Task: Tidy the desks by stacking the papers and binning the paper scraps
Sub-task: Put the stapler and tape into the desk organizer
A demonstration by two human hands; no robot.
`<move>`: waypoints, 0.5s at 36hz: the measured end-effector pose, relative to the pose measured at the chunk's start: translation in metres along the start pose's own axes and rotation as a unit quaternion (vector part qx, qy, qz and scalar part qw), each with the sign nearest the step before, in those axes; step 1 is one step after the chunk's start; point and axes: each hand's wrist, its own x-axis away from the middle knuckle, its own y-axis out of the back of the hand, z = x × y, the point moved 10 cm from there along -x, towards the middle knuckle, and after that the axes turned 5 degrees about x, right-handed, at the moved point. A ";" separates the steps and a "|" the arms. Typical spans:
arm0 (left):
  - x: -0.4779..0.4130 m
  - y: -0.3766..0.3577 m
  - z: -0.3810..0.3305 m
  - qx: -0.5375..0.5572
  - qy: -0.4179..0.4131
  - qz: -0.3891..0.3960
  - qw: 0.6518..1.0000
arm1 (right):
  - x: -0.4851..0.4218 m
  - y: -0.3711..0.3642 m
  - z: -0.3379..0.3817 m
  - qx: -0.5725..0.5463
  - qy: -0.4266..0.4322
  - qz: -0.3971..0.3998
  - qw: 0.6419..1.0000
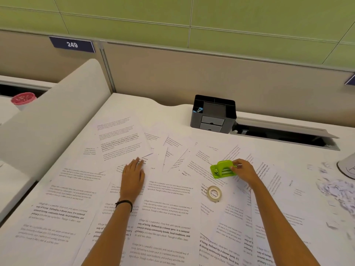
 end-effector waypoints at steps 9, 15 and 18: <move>-0.005 0.010 -0.005 0.014 -0.008 -0.019 1.000 | -0.005 -0.003 0.021 -0.034 0.028 0.072 0.996; -0.022 0.015 -0.023 0.026 -0.031 -0.027 0.999 | -0.009 0.000 0.044 -0.040 0.062 0.075 0.994; -0.033 0.014 -0.030 0.029 -0.041 -0.025 0.998 | -0.013 0.004 0.059 -0.046 0.090 0.049 0.994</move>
